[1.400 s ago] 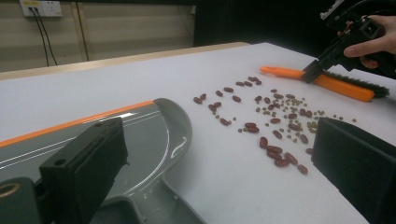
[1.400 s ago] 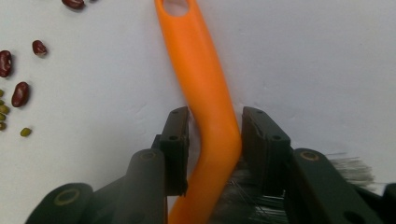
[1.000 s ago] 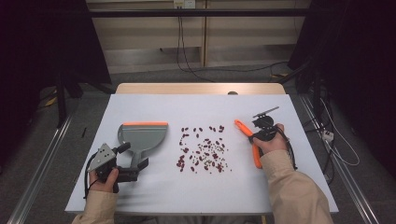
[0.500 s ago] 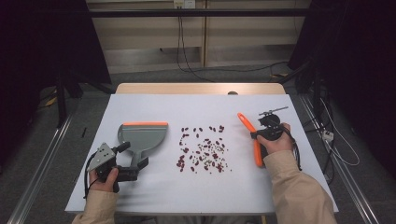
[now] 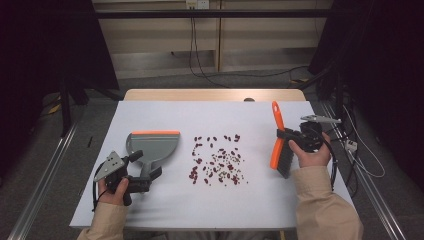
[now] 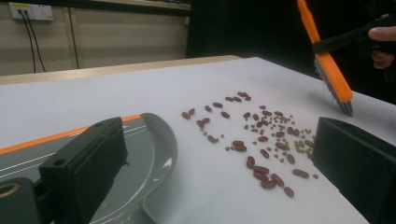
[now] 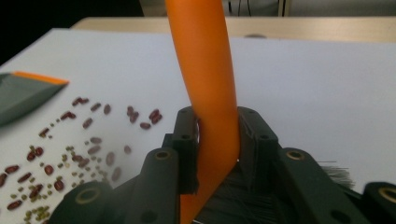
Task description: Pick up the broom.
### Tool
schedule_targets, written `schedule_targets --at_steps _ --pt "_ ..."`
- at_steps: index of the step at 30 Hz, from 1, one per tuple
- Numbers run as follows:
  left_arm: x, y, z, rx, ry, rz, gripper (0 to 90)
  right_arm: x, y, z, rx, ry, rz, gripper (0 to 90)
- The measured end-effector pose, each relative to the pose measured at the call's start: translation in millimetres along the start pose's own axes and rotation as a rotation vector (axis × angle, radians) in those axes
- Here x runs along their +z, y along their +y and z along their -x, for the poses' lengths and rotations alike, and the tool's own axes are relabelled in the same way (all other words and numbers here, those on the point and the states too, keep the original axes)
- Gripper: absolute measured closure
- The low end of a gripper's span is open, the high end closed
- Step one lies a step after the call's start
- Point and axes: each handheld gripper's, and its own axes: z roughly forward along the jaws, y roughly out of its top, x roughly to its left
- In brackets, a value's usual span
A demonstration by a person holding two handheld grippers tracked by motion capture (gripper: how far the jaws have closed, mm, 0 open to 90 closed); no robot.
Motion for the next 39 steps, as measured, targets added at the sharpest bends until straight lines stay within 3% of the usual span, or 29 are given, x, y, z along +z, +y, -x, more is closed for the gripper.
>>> schedule_targets --at_steps 7,9,18,25,30,39 --pt "2.3 6.8 4.4 0.022 -0.001 0.001 3.0 -14.1 -5.4 0.3 0.033 0.065 0.129 71.2" --pt "3.4 11.2 6.4 -0.004 -0.009 0.003 3.2 -14.9 -5.4 -0.5 0.032 0.065 0.135 71.2" --pt "19.0 27.8 20.7 0.019 -0.049 0.001 2.9 -17.2 5.2 -11.9 0.027 0.103 0.182 71.2" --pt "35.1 37.4 28.9 0.043 -0.070 -0.002 2.9 -16.2 12.5 -26.8 0.008 0.131 0.199 71.2" --pt "49.3 43.2 36.3 0.058 -0.108 -0.012 4.2 -15.8 18.6 -36.9 -0.001 0.148 0.215 71.2" --pt "79.6 47.7 53.1 0.049 -0.167 -0.051 4.1 -5.9 30.1 -65.6 -0.050 0.197 0.204 71.2"
